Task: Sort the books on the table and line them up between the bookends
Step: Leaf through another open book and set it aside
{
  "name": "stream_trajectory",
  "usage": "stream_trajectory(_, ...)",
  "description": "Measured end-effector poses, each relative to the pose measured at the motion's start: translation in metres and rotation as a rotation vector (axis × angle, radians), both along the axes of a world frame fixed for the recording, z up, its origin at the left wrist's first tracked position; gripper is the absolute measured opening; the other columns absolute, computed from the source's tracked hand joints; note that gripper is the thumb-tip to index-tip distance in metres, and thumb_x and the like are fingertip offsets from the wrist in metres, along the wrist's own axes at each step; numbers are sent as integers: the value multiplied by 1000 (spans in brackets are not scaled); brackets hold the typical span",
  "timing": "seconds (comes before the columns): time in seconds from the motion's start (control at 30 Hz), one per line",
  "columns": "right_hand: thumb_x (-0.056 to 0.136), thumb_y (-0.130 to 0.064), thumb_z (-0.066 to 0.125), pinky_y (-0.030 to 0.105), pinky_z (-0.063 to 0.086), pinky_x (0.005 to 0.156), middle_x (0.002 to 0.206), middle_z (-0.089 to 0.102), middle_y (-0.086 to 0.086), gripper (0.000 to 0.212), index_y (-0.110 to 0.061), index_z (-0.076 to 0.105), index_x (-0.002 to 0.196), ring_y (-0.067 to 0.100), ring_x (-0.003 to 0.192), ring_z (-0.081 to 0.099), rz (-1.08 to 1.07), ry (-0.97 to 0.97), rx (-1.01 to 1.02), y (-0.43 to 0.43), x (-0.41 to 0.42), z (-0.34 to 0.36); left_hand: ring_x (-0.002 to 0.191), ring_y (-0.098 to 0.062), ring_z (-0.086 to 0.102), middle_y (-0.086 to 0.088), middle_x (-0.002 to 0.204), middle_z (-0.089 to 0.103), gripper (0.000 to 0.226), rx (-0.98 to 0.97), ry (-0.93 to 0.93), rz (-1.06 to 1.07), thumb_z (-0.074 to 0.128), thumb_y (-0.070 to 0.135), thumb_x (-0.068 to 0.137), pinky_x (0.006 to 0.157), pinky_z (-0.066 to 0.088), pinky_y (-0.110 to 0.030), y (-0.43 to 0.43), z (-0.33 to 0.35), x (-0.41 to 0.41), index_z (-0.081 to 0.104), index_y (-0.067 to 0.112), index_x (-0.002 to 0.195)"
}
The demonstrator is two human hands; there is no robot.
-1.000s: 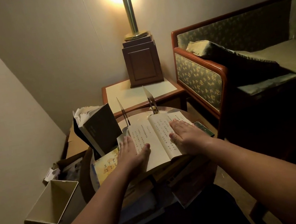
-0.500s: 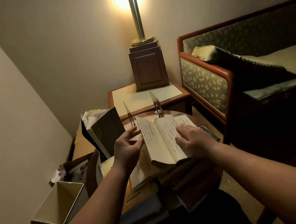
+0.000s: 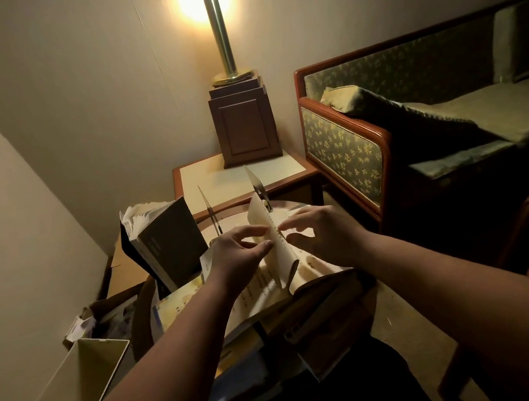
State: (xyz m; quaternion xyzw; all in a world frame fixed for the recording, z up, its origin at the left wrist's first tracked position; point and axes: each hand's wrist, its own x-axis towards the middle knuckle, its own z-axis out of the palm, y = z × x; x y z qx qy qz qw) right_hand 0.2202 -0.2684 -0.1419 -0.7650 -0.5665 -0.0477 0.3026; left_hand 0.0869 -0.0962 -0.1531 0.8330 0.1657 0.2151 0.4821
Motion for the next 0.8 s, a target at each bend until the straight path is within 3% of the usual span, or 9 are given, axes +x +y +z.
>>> stream_trajectory(0.13, 92, -37, 57, 39, 60, 71, 125, 65, 0, 30, -27, 67, 119, 11, 97, 66, -36, 60, 19, -2, 1, 2, 93, -16, 70, -5, 115, 68, 32, 4, 20, 5, 79, 20, 80, 74, 62, -31, -2, -1, 6, 71, 14, 111)
stream_trajectory(0.2, 92, -39, 57, 38, 60, 73, 125, 65, 0, 31, -26, 69, 117, 11, 99, 66, -30, 60, 11, -4, -2, 4, 92, -14, 70, -4, 114, 68, 31, 25, 26, 6, 78, 20, 81, 71, 61, -26, -5, -1, 7, 70, 12, 111)
stream_trajectory(0.33, 93, -35, 64, 30, 53, 89, 135, 55, 1, 25, -27, 70, 116, 18, 121, 53, 15, 42, -140, -7, -4, 5, 90, -10, 67, 0, 112, 65, 30, 88, 46, 8, 77, 20, 83, 66, 57, -17, -7, -1, 10, 70, 12, 111)
stream_trajectory(0.47, 94, -37, 61, 46, 42, 102, 148, 43, -5, 27, -35, 66, 121, 24, 135, 34, -13, 37, -344, -7, -4, 3, 92, -10, 66, 4, 110, 64, 26, 213, 67, 8, 77, 25, 84, 68, 57, -18, -9, -5, 10, 72, 16, 108)
stream_trajectory(0.53, 96, -37, 58, 44, 41, 98, 147, 46, -10, 28, -37, 65, 123, 23, 132, 37, -4, -17, -378, -6, -5, 2, 95, -10, 65, 6, 109, 63, 23, 230, 60, 1, 77, 23, 83, 74, 58, -21, -10, -8, 10, 73, 17, 106)
stream_trajectory(0.63, 96, -29, 60, 30, 41, 87, 139, 54, -10, 28, -33, 67, 123, 19, 123, 47, 20, -15, -353, -3, -7, 0, 98, -9, 63, 6, 111, 63, 24, 294, 33, -3, 76, 22, 84, 78, 57, -20, -11, -11, 8, 72, 17, 108)
stream_trajectory(0.8, 95, -20, 60, 28, 41, 94, 135, 60, -4, 27, -25, 70, 119, 19, 124, 51, -25, 116, -381, 7, -14, 1, 101, -12, 60, 1, 120, 61, 33, 425, -17, 45, 73, 28, 87, 81, 58, -23, -7, -22, -6, 68, 15, 117)
